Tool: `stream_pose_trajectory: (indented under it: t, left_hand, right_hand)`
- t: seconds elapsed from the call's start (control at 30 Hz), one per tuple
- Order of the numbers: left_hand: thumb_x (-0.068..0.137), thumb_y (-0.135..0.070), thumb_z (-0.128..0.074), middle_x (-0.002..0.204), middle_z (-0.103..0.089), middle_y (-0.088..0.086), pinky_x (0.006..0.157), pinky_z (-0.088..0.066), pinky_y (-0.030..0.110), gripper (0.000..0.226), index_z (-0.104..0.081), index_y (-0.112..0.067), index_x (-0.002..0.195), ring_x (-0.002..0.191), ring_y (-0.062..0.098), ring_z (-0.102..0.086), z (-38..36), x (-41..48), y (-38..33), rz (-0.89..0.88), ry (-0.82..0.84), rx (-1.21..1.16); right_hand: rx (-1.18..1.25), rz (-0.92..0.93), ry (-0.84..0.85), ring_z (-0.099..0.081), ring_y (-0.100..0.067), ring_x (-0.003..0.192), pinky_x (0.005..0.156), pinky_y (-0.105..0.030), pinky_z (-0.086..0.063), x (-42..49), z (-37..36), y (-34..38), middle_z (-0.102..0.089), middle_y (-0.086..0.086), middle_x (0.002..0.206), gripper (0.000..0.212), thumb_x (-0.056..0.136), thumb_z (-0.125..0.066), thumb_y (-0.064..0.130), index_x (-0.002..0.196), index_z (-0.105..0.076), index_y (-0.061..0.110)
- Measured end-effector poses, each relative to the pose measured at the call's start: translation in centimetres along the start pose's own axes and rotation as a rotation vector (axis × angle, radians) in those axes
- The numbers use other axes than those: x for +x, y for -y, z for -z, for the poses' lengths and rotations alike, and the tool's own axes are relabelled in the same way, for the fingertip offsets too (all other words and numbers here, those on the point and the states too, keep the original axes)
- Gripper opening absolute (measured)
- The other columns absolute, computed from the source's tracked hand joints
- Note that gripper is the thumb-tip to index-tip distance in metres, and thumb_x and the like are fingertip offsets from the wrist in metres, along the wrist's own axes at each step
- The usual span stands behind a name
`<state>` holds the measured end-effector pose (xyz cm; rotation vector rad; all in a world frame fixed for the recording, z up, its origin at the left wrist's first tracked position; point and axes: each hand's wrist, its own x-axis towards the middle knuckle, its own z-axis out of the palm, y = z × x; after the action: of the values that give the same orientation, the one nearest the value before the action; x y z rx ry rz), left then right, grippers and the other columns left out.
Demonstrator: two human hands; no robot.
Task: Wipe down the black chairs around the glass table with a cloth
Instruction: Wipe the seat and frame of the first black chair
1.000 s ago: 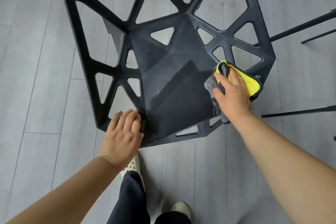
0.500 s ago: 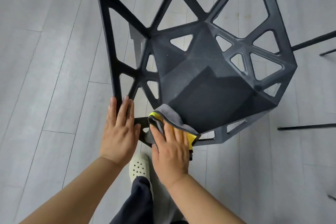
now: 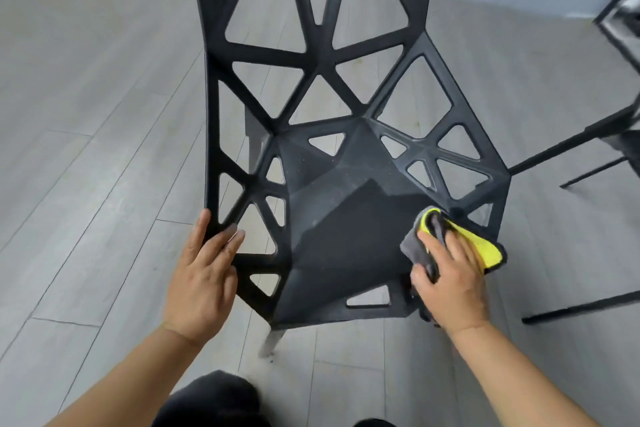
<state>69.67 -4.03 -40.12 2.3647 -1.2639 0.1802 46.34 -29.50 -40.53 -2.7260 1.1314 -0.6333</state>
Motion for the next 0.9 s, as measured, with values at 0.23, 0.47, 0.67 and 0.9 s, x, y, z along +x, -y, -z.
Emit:
stream_pose_trajectory:
  t: [0.23, 0.47, 0.67, 0.9]
  left_hand:
    - [0.083, -0.013, -0.033, 0.116, -0.062, 0.018, 0.117, -0.003, 0.020, 0.047, -0.063, 0.003, 0.115, 0.139, 0.032, -0.021, -1.7, -0.3, 0.0, 0.028, -0.200, 0.020]
    - [0.085, -0.021, -0.030, 0.123, -0.060, 0.019, 0.118, 0.002, 0.027, 0.048, -0.063, 0.003, 0.112, 0.138, 0.033, -0.027, -1.3, -0.7, -2.3, 0.098, -0.171, 0.186]
    - [0.066, -0.003, -0.071, 0.119, -0.062, 0.017, 0.112, -0.017, 0.043, 0.041, -0.066, -0.002, 0.107, 0.133, 0.036, -0.037, -2.0, 1.3, -7.6, 0.120, -0.056, 0.222]
    - [0.091, -0.027, -0.057, 0.134, -0.054, -0.008, 0.106, -0.033, 0.028, 0.037, -0.059, -0.021, 0.128, 0.128, 0.015, -0.046, -4.6, 1.1, -13.6, -0.142, 0.169, 0.005]
  right_hand:
    - [0.122, 0.019, -0.161, -0.056, -0.034, 0.108, 0.096, -0.045, -0.044, -3.1, -3.2, 6.0, -0.063, -0.011, 0.116, 0.041, 0.082, -0.042, 0.026, 0.113, -0.068, 0.017]
    - [0.230, 0.411, -0.108, -0.056, -0.027, 0.101, 0.093, -0.043, -0.044, -8.7, -5.1, 15.7, -0.062, -0.003, 0.113, 0.027, 0.091, -0.049, 0.021, 0.113, -0.063, 0.025]
    - [0.218, 0.399, -0.070, -0.054, -0.025, 0.115, 0.102, -0.040, -0.042, -6.4, -2.2, 5.5, -0.061, -0.002, 0.123, 0.041, 0.083, -0.051, 0.023, 0.122, -0.060, 0.026]
    - [0.194, -0.092, 0.086, -0.044, -0.023, 0.126, 0.102, -0.037, -0.041, 0.0, 1.7, -5.5, -0.051, -0.003, 0.138, 0.039, 0.089, -0.051, 0.020, 0.127, -0.058, 0.025]
